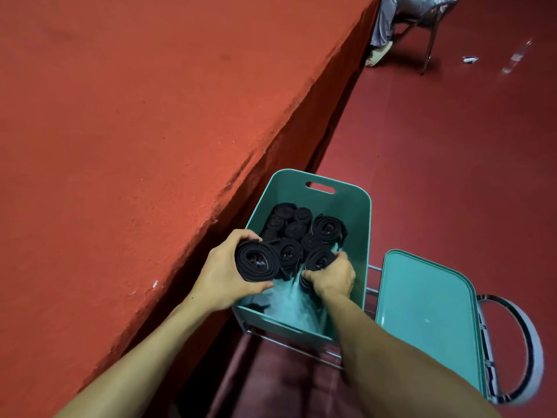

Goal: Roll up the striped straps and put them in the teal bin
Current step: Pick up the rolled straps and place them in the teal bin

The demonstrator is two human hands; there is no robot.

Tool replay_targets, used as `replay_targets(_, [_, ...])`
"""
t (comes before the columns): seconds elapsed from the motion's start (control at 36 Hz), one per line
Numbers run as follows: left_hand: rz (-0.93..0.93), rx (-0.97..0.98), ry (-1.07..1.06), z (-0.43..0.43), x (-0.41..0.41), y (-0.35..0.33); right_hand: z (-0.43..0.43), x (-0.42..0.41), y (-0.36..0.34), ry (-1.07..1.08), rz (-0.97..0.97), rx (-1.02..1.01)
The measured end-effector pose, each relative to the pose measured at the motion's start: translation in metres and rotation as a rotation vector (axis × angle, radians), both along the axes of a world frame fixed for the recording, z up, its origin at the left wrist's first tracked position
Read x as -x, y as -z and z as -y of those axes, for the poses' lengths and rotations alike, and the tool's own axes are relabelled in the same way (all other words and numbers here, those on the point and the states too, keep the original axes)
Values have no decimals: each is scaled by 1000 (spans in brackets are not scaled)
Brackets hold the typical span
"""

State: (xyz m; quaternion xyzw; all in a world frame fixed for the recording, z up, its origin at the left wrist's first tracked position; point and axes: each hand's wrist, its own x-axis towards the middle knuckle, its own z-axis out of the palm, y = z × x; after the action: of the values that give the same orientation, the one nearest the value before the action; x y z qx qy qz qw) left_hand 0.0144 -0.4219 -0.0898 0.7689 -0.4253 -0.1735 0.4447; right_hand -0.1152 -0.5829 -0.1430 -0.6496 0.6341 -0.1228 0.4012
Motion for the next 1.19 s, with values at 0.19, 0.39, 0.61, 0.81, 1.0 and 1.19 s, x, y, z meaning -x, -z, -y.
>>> replay_targets(0.19, [-9, -1, 7, -2, -1, 1, -1, -7, 13, 68, 22, -4])
replay_targets(0.39, [-9, -9, 17, -2, -1, 2, -4, -15, 32, 134, 70, -36])
replay_targets(0.61, [-9, 5, 16, 0, -3, 4, 2, -16, 51, 154, 193, -54])
replay_targets(0.81, [-33, 24, 23, 1, -3, 3, 3, -22, 60, 211, 246, -49])
replay_targets(1.0, [-29, 10, 31, 0, -3, 3, 6, -26, 67, 248, 315, -21])
replay_targets(1.19, [-30, 1, 29, 0, -3, 3, 13, -26, 67, 263, 396, -61])
